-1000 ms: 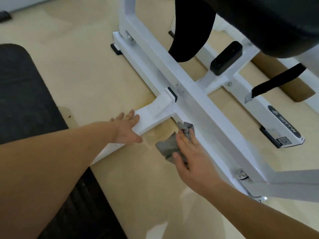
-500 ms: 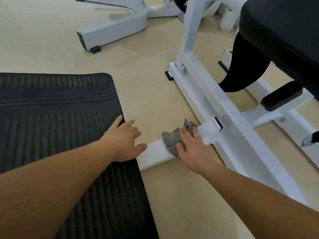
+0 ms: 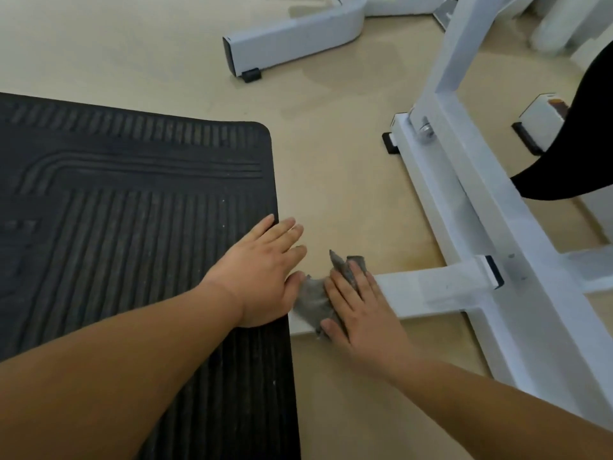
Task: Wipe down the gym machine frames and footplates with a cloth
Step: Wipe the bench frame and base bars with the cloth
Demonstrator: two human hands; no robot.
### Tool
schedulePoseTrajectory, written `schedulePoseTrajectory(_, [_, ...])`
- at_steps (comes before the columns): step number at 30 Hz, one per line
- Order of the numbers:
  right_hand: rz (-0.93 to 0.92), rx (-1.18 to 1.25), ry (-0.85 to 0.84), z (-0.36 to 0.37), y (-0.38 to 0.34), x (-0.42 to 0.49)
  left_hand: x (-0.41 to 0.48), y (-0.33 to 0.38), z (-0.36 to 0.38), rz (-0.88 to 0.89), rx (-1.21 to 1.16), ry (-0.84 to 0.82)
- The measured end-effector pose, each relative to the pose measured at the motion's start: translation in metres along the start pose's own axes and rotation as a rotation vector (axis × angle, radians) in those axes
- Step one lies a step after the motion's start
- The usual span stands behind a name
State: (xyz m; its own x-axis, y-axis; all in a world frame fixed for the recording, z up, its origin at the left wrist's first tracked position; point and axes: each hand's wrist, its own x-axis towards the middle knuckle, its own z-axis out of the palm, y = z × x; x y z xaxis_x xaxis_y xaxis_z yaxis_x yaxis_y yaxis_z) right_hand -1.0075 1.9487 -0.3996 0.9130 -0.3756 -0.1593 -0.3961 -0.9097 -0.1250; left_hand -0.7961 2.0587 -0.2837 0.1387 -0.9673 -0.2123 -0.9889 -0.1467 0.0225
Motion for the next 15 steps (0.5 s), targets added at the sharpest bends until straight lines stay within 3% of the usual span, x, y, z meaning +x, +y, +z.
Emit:
schedulePoseTrajectory(2, [-0.081, -0.026, -0.016, 0.000, 0.020, 0.006, 0.000, -0.001, 0.001, 0.004, -0.001, -0.004])
schedulePoseTrajectory(6, [0.404, 0.017, 0.013, -0.007, 0.050, 0.019, 0.000, -0.001, 0.002, 0.000, 0.021, -0.002])
schedulePoseTrajectory(8, [0.481, 0.044, 0.054, -0.007, 0.029, 0.021, 0.001, 0.000, 0.003, -0.004, 0.021, -0.003])
schedulePoseTrajectory(12, [0.122, 0.054, 0.062, -0.002, -0.043, 0.020, -0.001, -0.001, 0.002, 0.003, 0.020, 0.006])
schedulePoseTrajectory(15, [-0.115, 0.026, 0.026, 0.006, -0.047, 0.023, 0.000, -0.002, 0.002, 0.008, 0.010, -0.002])
